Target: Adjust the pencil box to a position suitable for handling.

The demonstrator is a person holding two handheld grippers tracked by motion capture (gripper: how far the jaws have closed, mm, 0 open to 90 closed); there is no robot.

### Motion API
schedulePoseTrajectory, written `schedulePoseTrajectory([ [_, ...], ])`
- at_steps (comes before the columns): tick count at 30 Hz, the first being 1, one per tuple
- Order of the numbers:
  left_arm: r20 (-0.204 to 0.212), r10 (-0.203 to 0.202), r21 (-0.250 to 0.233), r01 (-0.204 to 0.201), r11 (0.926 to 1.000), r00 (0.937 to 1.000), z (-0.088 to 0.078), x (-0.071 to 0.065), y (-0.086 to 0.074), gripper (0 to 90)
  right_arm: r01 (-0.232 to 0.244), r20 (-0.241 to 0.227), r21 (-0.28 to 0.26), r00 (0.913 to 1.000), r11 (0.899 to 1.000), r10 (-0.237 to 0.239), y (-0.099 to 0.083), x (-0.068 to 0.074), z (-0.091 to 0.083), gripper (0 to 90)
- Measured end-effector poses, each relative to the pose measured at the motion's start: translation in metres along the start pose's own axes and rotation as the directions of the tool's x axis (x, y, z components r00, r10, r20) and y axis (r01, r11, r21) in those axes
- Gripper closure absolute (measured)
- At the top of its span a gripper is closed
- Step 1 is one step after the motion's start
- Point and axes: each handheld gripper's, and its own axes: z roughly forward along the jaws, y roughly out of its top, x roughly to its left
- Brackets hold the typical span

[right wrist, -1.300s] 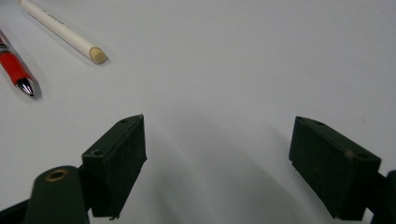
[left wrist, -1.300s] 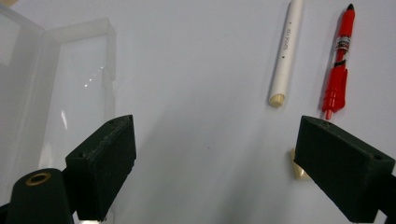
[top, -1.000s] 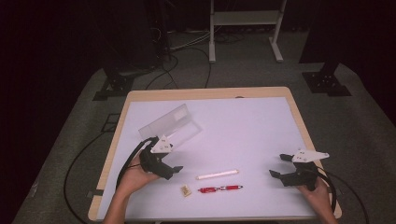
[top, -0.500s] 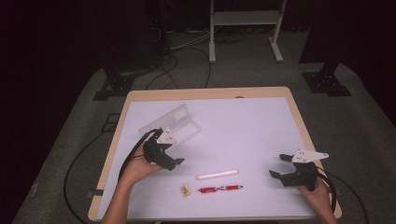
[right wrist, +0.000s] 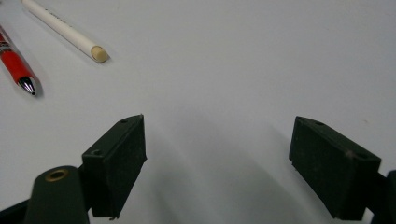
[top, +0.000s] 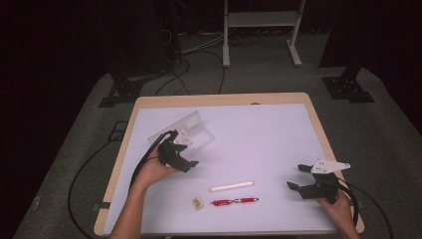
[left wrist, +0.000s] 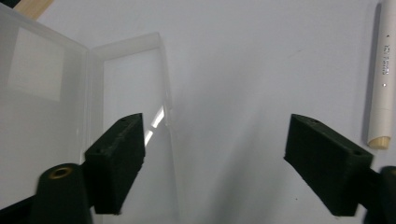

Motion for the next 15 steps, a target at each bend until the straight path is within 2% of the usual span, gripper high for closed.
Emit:
schedulePoseTrajectory([
  [8, 0.004, -0.016, 0.034, 0.016, 0.9993, 0.9999, 0.015, 0.008, 0.001, 24.6, 0.002, -0.002, -0.002, 1.0000, 1.000, -0.002, 0.000, 0.000, 0.000, 17.8],
  [15, -0.009, -0.037, 0.069, 0.037, 0.9969, 0.9993, 0.028, 0.015, -0.003, 33.4, 0.004, -0.004, 0.001, 1.0000, 1.000, -0.004, 0.000, 0.000, 0.000, 17.8],
])
